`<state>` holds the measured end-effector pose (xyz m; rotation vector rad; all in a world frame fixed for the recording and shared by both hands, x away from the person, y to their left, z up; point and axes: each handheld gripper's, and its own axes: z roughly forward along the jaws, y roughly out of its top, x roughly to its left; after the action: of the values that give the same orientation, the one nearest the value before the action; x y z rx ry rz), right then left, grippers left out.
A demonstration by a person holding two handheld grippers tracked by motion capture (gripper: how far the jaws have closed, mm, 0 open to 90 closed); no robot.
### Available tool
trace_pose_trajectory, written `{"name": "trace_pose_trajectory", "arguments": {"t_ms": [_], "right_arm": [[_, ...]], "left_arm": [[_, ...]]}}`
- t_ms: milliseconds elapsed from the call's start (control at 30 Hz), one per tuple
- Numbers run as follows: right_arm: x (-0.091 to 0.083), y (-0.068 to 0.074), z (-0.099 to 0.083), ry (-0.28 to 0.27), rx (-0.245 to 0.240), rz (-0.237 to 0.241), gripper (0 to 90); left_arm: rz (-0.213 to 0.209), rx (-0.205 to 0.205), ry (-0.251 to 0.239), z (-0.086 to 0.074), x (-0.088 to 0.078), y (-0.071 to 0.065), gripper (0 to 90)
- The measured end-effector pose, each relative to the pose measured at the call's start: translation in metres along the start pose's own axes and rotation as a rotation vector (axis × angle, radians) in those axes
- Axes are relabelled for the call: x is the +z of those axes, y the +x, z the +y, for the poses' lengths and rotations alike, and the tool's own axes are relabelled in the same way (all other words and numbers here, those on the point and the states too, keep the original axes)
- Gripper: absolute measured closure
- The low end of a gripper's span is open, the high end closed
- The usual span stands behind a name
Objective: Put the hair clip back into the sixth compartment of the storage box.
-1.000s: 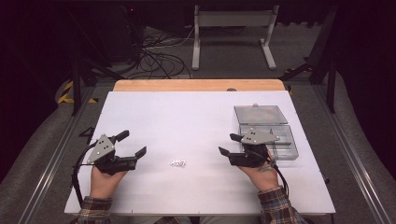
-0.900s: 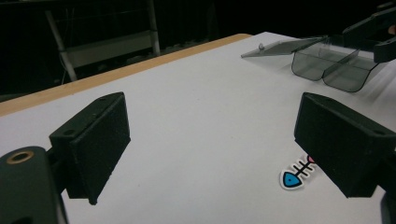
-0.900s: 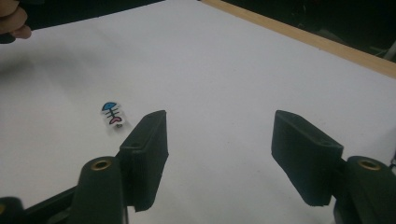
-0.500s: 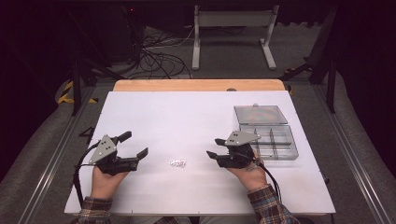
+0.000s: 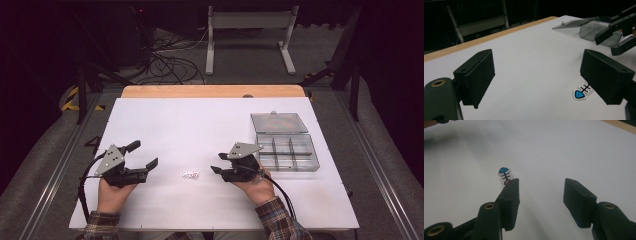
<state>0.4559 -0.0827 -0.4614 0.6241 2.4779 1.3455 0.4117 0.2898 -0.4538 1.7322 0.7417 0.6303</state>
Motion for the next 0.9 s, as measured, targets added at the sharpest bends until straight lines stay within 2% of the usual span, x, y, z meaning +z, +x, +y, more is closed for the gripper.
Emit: {"name": "trace_pose_trajectory", "arguments": {"t_ms": [233,900], "right_arm": [[0.011,0.003,0.001,0.029,-0.009,0.019,49.0],[0.044,0.016,0.009,0.055,-0.03,0.083,48.8]], "left_arm": [[-0.006,0.004,0.008,0.0,0.001,-0.001,13.1],[-0.016,0.004,-0.001,0.0,0.001,-0.001,13.0]]}}
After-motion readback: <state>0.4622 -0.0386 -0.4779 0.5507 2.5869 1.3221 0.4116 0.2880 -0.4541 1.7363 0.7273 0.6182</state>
